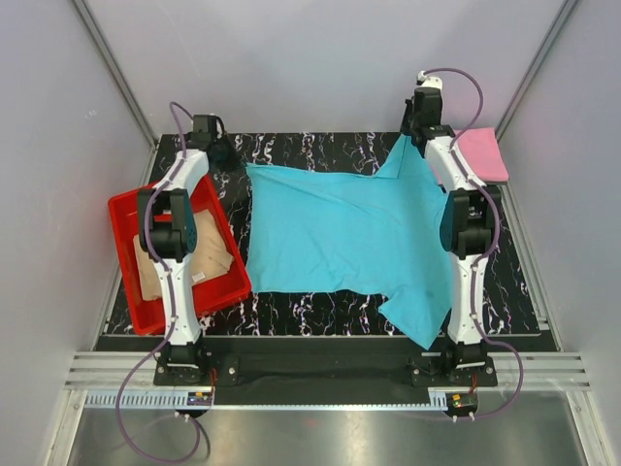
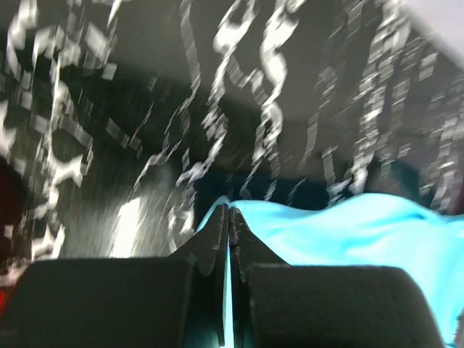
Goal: Fold and stack the t-shirts
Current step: Flatten the tshirt out, then fold the tshirt
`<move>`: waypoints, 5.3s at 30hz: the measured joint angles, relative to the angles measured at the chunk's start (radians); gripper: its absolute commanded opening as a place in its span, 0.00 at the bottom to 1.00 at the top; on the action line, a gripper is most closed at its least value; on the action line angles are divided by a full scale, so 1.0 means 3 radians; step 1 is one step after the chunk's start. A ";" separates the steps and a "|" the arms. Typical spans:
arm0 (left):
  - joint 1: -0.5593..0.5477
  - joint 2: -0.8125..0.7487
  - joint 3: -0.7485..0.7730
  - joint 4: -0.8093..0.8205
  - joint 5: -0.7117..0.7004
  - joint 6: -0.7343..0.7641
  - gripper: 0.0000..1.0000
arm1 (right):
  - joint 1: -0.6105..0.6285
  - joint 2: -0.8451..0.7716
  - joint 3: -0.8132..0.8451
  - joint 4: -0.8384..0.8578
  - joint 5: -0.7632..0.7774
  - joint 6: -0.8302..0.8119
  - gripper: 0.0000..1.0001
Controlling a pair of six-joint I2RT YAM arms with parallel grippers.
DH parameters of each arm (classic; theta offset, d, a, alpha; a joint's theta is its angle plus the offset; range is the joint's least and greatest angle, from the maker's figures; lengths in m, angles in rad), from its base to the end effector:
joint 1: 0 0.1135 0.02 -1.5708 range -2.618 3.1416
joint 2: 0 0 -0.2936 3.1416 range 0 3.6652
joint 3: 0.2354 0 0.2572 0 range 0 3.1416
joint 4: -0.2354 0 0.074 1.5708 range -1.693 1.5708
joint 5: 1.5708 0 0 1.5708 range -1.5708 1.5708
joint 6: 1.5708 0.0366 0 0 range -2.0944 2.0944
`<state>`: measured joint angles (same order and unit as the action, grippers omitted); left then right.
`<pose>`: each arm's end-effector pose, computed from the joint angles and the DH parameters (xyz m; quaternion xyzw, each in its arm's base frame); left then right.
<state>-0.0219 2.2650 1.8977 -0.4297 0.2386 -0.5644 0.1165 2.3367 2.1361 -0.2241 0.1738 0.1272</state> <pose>0.5391 -0.0205 0.2270 -0.2031 0.8979 -0.2138 0.3268 0.5776 0.0612 0.2887 0.0515 0.8368 -0.0067 0.5450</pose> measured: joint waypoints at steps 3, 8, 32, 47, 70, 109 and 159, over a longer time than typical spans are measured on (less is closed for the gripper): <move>0.0015 0.0094 0.0214 0.0117 0.0120 0.0011 0.00 | -0.0011 0.0113 0.0223 -0.0037 -0.0033 0.0058 0.00; -0.0003 0.0314 0.0440 0.0225 0.0249 0.0022 0.00 | -0.0064 0.0151 0.0318 -0.0041 -0.0093 0.0116 0.00; 0.0048 0.0233 0.0306 -0.0057 0.0253 0.0178 0.00 | -0.0142 -0.0741 -0.0493 -0.0607 0.0519 0.0660 0.00; 0.0001 -0.0086 -0.0009 -0.0462 0.0342 0.0484 0.00 | -0.0197 -0.1848 -0.1960 -0.1003 0.0731 0.1146 0.00; -0.0210 -0.0345 -0.0478 -0.1222 0.0072 0.0871 0.00 | -0.0558 -0.2406 -0.3140 -0.1255 0.0492 0.1447 0.00; -0.0516 -0.0593 -0.0820 -0.1761 -0.0501 0.0717 0.49 | -0.0856 -0.2613 -0.3377 -0.1542 0.0231 0.1502 0.50; -0.0559 0.0205 0.0149 -0.1268 -0.0315 0.0310 0.52 | -0.1400 -0.1485 -0.2811 -0.0762 -0.0994 0.0937 0.34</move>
<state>-0.1898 2.3264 1.9423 -0.8101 0.1440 -0.4713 -0.3035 1.8912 1.2926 -0.4526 -0.1246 0.4084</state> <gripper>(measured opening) 0.507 0.334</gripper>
